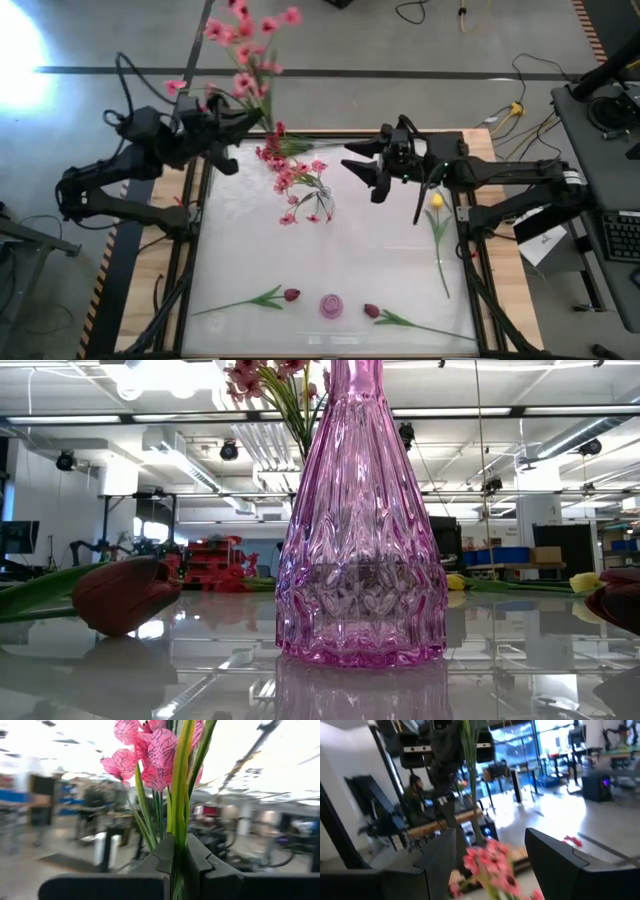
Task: Sort flowers into vase by color
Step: Put the pink flower into the transparent vase
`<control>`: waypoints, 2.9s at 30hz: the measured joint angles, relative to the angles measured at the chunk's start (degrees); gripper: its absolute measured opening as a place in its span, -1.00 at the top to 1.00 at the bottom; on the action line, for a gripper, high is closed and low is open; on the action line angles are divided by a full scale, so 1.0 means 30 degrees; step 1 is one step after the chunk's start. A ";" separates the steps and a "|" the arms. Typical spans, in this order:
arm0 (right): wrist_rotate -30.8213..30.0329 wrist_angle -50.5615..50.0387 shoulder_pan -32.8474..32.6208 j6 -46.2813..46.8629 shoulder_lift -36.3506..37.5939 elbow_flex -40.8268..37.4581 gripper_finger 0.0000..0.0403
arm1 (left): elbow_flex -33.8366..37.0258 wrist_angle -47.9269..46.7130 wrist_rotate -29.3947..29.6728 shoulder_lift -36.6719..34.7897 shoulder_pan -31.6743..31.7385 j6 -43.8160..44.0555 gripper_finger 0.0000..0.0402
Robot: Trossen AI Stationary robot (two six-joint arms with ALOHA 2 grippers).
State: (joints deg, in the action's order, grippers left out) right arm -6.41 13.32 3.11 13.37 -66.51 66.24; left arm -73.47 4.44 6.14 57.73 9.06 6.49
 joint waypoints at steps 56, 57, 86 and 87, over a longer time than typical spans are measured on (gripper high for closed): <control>-0.1784 -0.3806 -0.0449 -0.1970 0.1477 -0.0007 0.94 | -0.4584 -1.0776 -0.4840 0.3033 -0.0590 0.0184 0.19; -0.2408 -0.4170 -0.0442 -0.2043 0.1472 -0.0007 0.94 | -0.4584 -1.1603 -0.4707 0.2758 -0.0590 0.0246 0.19; -0.3696 0.0301 0.1394 -0.0461 -0.3730 -0.1545 0.94 | 0.0226 -2.4339 -0.2837 0.0497 -0.2067 0.6552 0.19; -0.3679 0.0282 0.1394 -0.0459 -0.3763 -0.1545 0.94 | 0.0741 -2.4136 -0.2846 0.0333 -0.2141 0.6750 0.19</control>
State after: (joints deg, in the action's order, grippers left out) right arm -17.45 14.17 7.29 11.99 -77.80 61.60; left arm -71.25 -67.97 -2.40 58.73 2.64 26.74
